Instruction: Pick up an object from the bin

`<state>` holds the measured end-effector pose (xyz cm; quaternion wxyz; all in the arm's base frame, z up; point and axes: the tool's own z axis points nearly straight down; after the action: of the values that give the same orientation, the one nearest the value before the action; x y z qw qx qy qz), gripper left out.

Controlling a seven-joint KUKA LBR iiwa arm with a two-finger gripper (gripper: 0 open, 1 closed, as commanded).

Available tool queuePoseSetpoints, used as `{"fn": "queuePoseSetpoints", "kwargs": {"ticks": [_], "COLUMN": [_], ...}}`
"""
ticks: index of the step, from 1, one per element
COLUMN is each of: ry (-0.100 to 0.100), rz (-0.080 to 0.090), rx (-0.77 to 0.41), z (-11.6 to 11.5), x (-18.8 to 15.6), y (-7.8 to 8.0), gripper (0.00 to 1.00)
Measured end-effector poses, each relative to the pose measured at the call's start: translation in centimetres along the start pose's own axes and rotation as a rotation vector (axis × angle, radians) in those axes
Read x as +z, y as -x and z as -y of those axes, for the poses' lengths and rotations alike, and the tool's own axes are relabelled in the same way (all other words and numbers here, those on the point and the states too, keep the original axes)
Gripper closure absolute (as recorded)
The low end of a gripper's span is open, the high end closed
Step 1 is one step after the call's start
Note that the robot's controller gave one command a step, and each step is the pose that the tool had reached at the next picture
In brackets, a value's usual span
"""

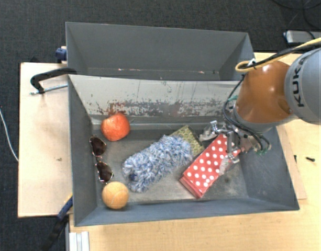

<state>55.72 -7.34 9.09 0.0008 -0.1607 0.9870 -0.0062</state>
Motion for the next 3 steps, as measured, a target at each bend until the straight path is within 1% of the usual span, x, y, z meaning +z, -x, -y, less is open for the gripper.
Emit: {"fn": "queuePoseSetpoints", "kwargs": {"ticks": [1, 2, 3], "ry": [0.004, 0.004, 0.004], "rz": [0.005, 0.021, 0.021], "rx": [-0.007, -0.307, -0.307], "z": [-0.2, -0.2, -0.2], "x": [-0.2, 1.4, 1.4], "y": [0.1, -1.9, -1.9], "gripper": [0.00, 1.00, 1.00]}}
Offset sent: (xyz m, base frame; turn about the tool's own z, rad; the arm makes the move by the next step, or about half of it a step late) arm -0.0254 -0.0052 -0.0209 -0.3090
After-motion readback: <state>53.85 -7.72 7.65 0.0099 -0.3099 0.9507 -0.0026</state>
